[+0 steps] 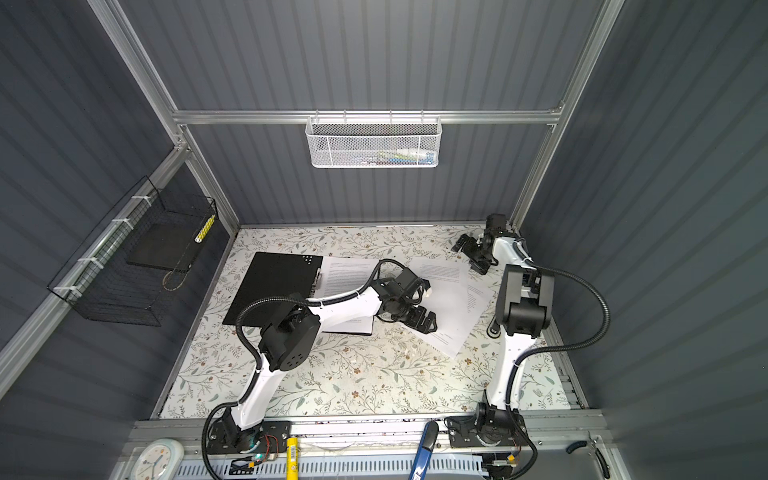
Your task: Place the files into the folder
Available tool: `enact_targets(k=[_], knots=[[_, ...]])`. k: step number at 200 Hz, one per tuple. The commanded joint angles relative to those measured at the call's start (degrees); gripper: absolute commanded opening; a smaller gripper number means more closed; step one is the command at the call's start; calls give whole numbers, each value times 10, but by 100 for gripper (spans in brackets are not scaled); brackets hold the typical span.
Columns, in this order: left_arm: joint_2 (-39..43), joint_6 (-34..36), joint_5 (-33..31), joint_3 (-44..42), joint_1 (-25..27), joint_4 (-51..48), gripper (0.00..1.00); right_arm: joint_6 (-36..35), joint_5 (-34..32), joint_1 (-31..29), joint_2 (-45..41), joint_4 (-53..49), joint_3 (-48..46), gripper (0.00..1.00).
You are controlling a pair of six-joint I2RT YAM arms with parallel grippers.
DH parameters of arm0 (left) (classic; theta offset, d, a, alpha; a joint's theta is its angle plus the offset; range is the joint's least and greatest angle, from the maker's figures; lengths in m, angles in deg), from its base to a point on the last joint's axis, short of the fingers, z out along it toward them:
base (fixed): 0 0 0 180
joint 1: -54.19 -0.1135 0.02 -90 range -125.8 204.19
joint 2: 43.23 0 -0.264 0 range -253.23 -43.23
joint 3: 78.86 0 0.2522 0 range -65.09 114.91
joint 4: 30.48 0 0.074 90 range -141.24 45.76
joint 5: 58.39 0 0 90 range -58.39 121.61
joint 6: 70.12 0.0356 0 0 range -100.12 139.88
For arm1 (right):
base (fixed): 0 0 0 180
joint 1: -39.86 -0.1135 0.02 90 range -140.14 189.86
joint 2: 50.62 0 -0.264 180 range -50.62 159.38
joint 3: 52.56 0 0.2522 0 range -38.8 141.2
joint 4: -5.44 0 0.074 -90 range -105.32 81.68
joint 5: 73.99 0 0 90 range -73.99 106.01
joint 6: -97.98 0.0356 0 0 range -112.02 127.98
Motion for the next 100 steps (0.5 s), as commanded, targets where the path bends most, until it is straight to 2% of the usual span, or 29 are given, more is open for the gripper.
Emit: enact_targets(k=[1,14,52,100], knots=[[-3,11,-6,-44,-15,-26,100,-26,-20,-8,22,-58,28,99],[6,20,-7,-62,-20,-29,100,-35,-46,-13,30,-68,37,99],[20,42,-14,-95,-44,-52,100,-45,-63,-23,39,-76,44,99],[19,71,-17,-99,-50,-81,100,-65,-91,-43,65,-112,92,99]])
